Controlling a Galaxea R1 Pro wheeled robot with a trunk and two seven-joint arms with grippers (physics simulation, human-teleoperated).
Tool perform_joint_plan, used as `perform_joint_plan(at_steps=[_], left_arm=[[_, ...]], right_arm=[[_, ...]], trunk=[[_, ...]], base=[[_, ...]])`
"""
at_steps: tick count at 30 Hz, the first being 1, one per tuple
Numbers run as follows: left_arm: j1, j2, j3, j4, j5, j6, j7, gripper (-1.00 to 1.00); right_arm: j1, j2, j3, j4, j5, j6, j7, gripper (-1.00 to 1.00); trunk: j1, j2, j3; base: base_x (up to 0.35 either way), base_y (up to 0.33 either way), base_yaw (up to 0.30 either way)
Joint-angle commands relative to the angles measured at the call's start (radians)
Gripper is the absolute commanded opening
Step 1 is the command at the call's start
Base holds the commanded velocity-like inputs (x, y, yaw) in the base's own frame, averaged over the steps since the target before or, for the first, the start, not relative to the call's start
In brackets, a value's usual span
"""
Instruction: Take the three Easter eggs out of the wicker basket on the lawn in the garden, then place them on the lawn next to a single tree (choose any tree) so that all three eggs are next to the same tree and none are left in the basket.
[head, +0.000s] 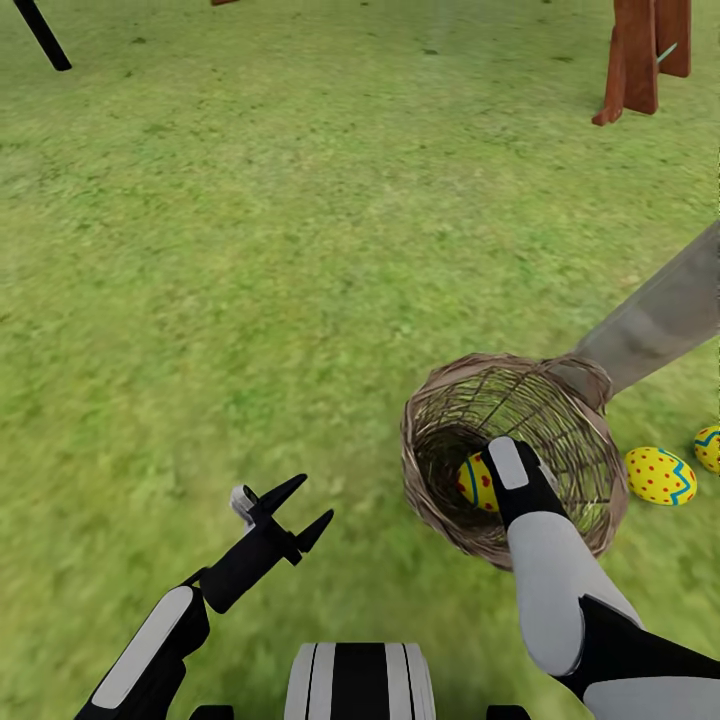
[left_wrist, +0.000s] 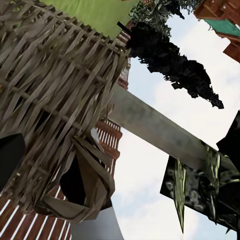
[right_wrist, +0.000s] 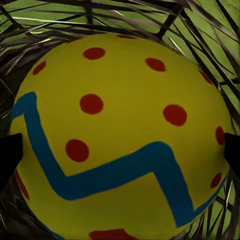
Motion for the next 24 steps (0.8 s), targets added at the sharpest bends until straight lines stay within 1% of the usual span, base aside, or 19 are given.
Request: perform_joint_plan(at_steps=[1, 5, 21, 24], left_arm=[[0.0, 0.001, -0.002, 0.0, 0.003, 0.002, -0.003, 1.0], [0.0, 0.001, -0.002, 0.0, 0.003, 0.002, -0.003, 1.0], [0.0, 0.001, -0.002, -0.001, 0.003, 0.003, -0.001, 1.0], [0.0, 0.002, -0.002, -0.004, 0.003, 0.008, 0.0, 1.0]], right_arm=[[0.0, 0.001, -0.005, 0.042, -0.007, 0.008, -0.003, -1.0], [0.0, 0.002, -0.005, 0.042, -0.007, 0.008, -0.004, -1.0], [0.0, 0.004, -0.003, 0.034, -0.007, 0.009, -0.003, -1.0], [0.0, 0.004, 0.002, 0.035, -0.005, 0.009, -0.002, -1.0]], trunk=[[0.0, 0.0, -0.001], [0.0, 0.0, -0.001], [-0.007, 0.004, 0.061], [-0.009, 0.004, 0.073]], base=[[0.0, 0.0, 0.0], [0.0, 0.0, 0.0], [0.0, 0.0, 0.0], [0.0, 0.0, 0.0]])
